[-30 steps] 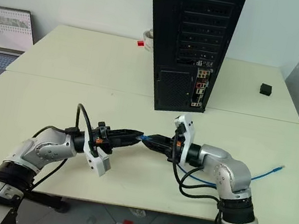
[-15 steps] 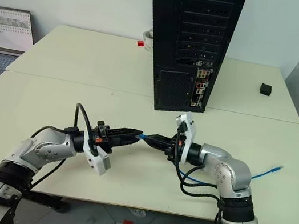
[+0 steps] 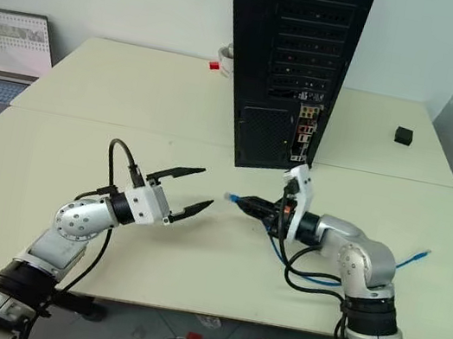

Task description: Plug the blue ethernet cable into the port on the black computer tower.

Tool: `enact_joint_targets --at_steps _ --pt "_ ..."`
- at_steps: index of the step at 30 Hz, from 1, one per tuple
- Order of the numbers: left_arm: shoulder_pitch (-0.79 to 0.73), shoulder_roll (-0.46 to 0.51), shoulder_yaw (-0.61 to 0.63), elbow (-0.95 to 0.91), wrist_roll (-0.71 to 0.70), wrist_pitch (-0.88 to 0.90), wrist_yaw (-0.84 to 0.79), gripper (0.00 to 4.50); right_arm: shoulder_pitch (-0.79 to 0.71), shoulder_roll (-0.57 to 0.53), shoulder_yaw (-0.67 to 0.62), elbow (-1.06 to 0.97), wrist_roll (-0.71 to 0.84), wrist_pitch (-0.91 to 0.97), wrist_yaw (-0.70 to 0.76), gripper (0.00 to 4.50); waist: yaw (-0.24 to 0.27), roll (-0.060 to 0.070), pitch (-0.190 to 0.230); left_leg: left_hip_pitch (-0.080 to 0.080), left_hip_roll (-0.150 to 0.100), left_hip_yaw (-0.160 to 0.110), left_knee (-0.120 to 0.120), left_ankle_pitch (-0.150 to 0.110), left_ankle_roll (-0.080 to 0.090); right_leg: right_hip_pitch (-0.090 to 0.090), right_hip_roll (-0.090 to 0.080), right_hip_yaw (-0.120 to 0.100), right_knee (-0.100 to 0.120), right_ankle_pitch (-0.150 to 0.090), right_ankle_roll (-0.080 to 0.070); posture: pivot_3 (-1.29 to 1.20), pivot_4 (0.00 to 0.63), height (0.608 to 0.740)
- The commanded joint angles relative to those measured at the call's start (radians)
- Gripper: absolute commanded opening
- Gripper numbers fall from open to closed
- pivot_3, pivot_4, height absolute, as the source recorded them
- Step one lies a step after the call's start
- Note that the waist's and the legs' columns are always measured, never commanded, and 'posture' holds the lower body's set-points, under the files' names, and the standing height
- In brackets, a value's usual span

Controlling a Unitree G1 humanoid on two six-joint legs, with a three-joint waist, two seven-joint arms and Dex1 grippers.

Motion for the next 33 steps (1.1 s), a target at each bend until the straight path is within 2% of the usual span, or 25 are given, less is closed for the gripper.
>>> enact_joint_targets --at_steps 1,8,12,15,22,33 --pt "-0.011 -0.018 0.062 -0.164 -0.143 0.295 0.009 3.42 -0.030 0.005 -0.042 -0.071 -0.097 -0.109 -0.146 0.00 -0.002 0.000 0.000 0.000 0.000 -0.001 0.000 0.000 0.000 0.000 0.000 0.000 0.000 0.000 0.000 0.00 0.150 0.740" --pt "-0.143 -0.105 0.070 -0.254 -0.147 0.627 0.089 3.42 -0.066 0.108 0.023 -0.025 -0.377 -0.264 -0.484 0.00 -0.002 0.000 0.000 -0.001 0.000 0.001 0.000 0.000 0.000 0.000 0.005 0.000 0.000 0.000 0.000 0.00 0.150 0.740" --pt "-0.223 -0.183 0.088 -0.282 -0.178 0.763 0.141 3.42 -0.092 0.164 0.008 0.039 -0.457 -0.361 -0.595 0.00 -0.001 0.000 0.000 -0.003 0.000 0.001 0.001 0.000 -0.001 -0.003 0.005 0.001 0.000 0.000 0.000 0.00 0.150 0.740" --pt "-0.268 -0.220 0.078 -0.269 -0.134 0.798 0.185 3.42 -0.131 0.186 -0.011 0.118 -0.509 -0.433 -0.672 0.00 0.001 0.000 0.000 -0.004 0.000 0.001 0.001 0.000 -0.001 -0.004 0.005 0.002 0.000 0.000 0.000 0.00 0.150 0.740" --pt "-0.270 -0.262 0.065 -0.293 -0.084 0.818 0.199 3.42 -0.178 0.212 -0.035 0.234 -0.524 -0.513 -0.704 0.00 0.002 0.000 0.000 -0.004 0.000 0.003 0.000 0.000 -0.001 -0.005 0.005 0.003 0.000 0.000 0.000 0.00 0.150 0.740" --pt "-0.258 -0.274 0.078 -0.318 -0.059 0.825 0.187 3.42 -0.212 0.235 -0.032 0.308 -0.514 -0.538 -0.673 0.00 0.002 0.000 0.000 -0.004 0.000 0.003 0.000 0.000 -0.001 -0.005 0.005 0.004 0.001 0.000 0.000 0.00 0.150 0.740"
